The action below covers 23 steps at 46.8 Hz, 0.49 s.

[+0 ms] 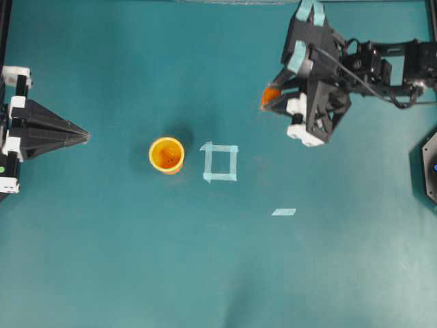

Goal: Move the block backward with right arm.
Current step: 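Lift the cube with the right gripper and carry it backward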

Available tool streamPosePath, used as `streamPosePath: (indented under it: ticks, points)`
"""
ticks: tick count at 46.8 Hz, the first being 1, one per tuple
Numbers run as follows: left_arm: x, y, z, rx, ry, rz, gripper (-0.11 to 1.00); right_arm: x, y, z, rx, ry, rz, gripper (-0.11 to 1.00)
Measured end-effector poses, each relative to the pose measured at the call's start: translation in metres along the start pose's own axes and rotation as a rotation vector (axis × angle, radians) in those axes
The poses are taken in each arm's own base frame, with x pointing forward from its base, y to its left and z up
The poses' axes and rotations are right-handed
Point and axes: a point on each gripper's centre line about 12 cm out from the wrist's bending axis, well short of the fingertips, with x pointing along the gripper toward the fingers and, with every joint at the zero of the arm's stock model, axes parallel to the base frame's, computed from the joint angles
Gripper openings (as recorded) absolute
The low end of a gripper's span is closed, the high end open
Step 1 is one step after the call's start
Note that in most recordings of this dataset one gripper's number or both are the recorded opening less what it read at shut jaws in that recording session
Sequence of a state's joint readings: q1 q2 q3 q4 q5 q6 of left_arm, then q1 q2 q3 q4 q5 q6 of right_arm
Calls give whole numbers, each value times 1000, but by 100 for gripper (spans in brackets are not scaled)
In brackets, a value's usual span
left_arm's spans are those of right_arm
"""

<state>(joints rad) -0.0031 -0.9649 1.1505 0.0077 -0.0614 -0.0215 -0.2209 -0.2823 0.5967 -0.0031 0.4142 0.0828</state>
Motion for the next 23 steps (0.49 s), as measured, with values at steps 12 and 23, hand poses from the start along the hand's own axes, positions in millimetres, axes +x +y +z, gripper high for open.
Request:
streamPosePath:
  ticks: [12,23]
  points:
    - [0,0,-1,0,2,0,0,4,-32,10,10,-11,-83,40]
    - [0,0,0,0,0,0,0,12,-62,21,18,-14,-155,40]
